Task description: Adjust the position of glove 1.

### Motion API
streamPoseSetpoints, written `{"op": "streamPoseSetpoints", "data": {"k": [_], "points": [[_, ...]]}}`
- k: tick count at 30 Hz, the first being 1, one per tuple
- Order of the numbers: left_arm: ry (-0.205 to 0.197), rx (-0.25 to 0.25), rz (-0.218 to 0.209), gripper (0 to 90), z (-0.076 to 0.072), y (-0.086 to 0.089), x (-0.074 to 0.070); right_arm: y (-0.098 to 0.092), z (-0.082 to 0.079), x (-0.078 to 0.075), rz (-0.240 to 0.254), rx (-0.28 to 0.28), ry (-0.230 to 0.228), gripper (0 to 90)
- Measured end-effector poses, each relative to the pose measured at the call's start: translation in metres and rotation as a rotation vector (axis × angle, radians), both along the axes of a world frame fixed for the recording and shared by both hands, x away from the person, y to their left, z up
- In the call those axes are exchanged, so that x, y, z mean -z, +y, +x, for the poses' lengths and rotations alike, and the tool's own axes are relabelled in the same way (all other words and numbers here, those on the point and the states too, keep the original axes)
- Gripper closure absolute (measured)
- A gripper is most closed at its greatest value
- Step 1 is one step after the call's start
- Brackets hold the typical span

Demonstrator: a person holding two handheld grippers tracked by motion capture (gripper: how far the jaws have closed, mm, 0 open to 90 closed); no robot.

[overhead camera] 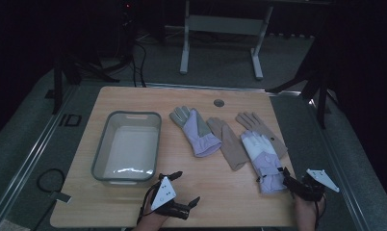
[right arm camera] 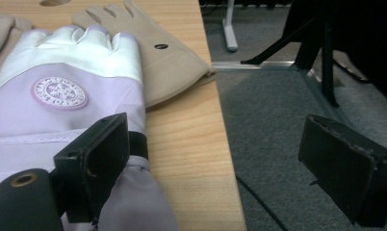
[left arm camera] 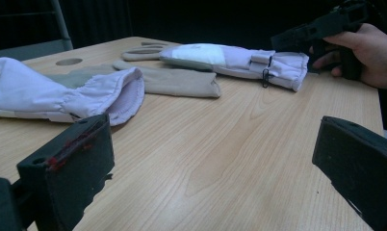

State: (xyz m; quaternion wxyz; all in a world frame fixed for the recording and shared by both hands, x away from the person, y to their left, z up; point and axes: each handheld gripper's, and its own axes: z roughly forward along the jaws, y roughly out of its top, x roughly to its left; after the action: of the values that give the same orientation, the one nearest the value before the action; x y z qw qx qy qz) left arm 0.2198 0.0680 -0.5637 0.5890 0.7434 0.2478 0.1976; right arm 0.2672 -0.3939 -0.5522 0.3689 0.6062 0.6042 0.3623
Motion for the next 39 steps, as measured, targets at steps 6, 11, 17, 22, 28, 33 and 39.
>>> {"op": "streamPoseSetpoints", "data": {"k": [6,11,17,22,28,33,39], "points": [[0.001,0.003,-0.001,0.6,0.001,-0.001,0.000,-0.009,0.004,-0.003,0.107,-0.074,0.084,13.4],[0.000,0.004,0.000,0.6,0.000,-0.001,0.000,-0.014,0.003,-0.013,0.120,-0.057,0.068,15.7],[0.000,0.004,-0.002,0.6,0.001,-0.001,0.000,-0.011,0.011,-0.028,0.139,-0.071,0.093,12.5],[0.004,0.009,-0.003,0.6,0.001,0.000,0.000,0.001,0.020,-0.040,0.137,-0.118,0.090,10.9],[0.002,0.012,-0.002,0.6,0.001,0.000,0.000,0.017,0.036,-0.062,0.125,-0.197,0.091,14.3],[0.007,0.011,-0.009,0.6,0.001,0.000,0.000,0.035,0.050,-0.080,0.080,-0.266,0.085,19.1],[0.010,0.011,-0.007,0.6,0.002,0.000,0.000,0.061,0.066,-0.094,0.047,-0.362,0.086,23.1]]}}
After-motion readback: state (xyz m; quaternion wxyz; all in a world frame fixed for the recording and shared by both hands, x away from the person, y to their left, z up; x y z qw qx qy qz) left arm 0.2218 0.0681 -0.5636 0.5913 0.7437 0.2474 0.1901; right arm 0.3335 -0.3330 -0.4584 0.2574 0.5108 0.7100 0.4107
